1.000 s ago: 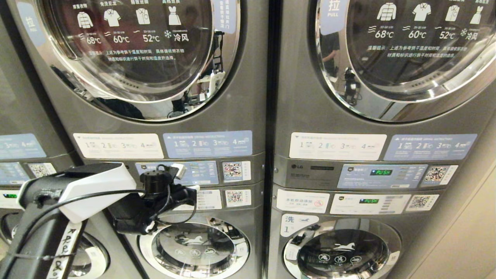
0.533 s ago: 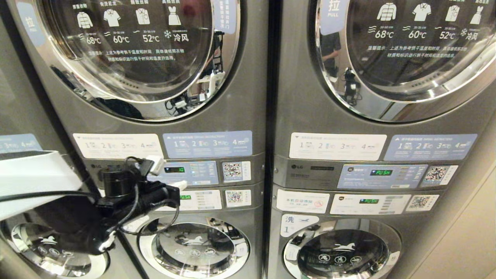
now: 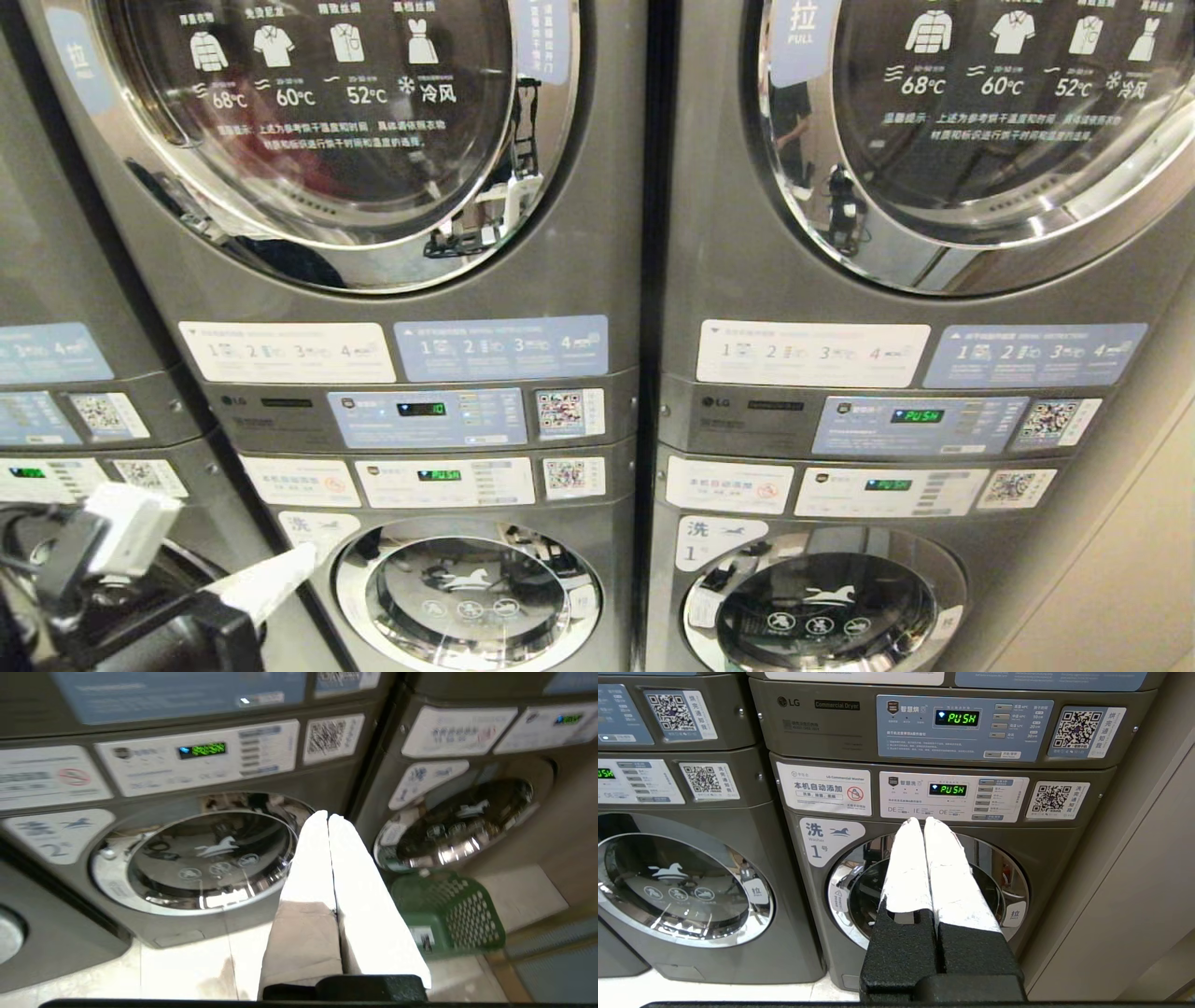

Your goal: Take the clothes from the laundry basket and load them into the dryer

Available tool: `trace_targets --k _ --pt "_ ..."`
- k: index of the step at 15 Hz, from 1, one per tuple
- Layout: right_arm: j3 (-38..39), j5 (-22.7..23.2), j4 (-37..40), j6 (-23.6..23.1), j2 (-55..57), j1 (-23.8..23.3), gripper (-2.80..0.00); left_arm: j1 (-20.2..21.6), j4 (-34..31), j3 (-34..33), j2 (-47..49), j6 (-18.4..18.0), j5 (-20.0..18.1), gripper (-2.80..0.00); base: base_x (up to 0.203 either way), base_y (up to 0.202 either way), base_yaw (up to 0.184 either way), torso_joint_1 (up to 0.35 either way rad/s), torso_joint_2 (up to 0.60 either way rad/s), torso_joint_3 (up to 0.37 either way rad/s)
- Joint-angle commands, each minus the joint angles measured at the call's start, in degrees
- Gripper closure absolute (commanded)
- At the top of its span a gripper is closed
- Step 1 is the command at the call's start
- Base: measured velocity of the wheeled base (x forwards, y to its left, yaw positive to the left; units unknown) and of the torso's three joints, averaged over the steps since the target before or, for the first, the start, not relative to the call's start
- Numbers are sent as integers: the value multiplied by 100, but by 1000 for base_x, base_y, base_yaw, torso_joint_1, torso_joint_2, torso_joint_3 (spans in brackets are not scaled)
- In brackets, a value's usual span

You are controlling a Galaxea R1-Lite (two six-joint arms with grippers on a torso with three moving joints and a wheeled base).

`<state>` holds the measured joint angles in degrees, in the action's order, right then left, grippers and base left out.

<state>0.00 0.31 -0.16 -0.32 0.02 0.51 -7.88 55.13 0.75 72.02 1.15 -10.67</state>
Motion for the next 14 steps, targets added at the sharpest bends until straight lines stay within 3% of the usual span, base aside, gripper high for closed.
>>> trace_targets --k 1,5,8,10,12,14 --pt "8 4 -2 -3 -2 2 0 17 -1028 -242 -2103 79 270 0 0 0 0 0 0 0" --pt "8 4 -2 -3 -2 2 0 320 -3027 -259 -4977 -37 653 0 0 0 0 0 0 0" --pt "0 4 -2 -11 -2 2 0 589 -4114 -246 -6806 -118 738 0 0 0 0 0 0 0" --pt "5 10 -2 -3 -2 2 0 714 -4509 -261 -7240 -155 773 0 0 0 0 0 0 0" --pt "0 4 -2 -3 -2 2 0 769 -4620 -268 -7216 -271 1170 0 0 0 0 0 0 0" --pt "0 12 -2 -3 -2 2 0 770 -4733 -268 -7219 -732 1069 0 0 0 0 0 0 0"
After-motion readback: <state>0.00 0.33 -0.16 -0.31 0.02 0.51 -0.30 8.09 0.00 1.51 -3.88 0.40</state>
